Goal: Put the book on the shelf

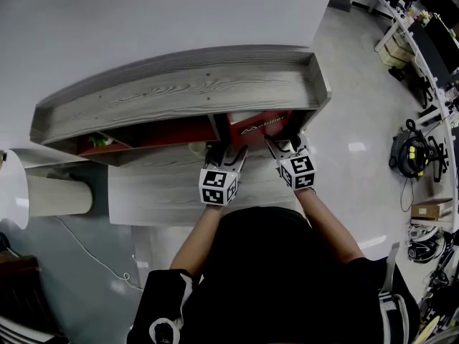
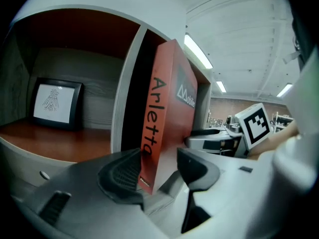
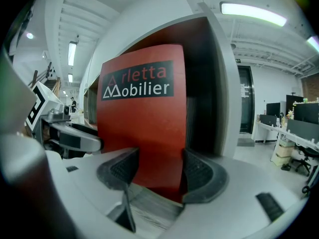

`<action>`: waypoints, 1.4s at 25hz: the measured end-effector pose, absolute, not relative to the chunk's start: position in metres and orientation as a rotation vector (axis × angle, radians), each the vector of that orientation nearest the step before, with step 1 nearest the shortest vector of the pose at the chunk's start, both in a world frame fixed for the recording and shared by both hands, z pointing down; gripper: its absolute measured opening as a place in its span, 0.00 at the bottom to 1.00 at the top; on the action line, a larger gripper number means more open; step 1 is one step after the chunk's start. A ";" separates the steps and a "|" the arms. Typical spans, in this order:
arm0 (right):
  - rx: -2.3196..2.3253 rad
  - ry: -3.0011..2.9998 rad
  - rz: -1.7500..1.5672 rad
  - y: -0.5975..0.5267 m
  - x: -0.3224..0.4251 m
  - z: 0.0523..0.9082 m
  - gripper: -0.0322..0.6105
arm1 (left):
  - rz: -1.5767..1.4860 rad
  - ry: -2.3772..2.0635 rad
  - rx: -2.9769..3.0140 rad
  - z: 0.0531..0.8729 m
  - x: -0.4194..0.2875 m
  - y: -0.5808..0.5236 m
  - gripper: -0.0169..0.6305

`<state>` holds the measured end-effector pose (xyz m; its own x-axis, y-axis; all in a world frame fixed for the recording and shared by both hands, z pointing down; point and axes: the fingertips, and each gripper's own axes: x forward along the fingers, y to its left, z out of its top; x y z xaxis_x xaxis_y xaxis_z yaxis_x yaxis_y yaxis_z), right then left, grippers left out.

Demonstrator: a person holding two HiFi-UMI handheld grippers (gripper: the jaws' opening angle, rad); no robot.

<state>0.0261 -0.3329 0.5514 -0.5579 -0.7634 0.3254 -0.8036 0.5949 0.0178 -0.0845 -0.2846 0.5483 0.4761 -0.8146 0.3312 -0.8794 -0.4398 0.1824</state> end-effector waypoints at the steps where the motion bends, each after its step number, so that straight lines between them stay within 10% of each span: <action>1: 1.279 -2.528 0.192 -0.333 0.026 0.551 0.47 | 0.273 -1.434 2.402 0.547 -0.084 -0.284 0.36; 35: 1.469 -2.436 0.259 -0.329 0.067 0.558 0.15 | 0.242 -1.582 2.299 0.549 -0.089 -0.313 0.18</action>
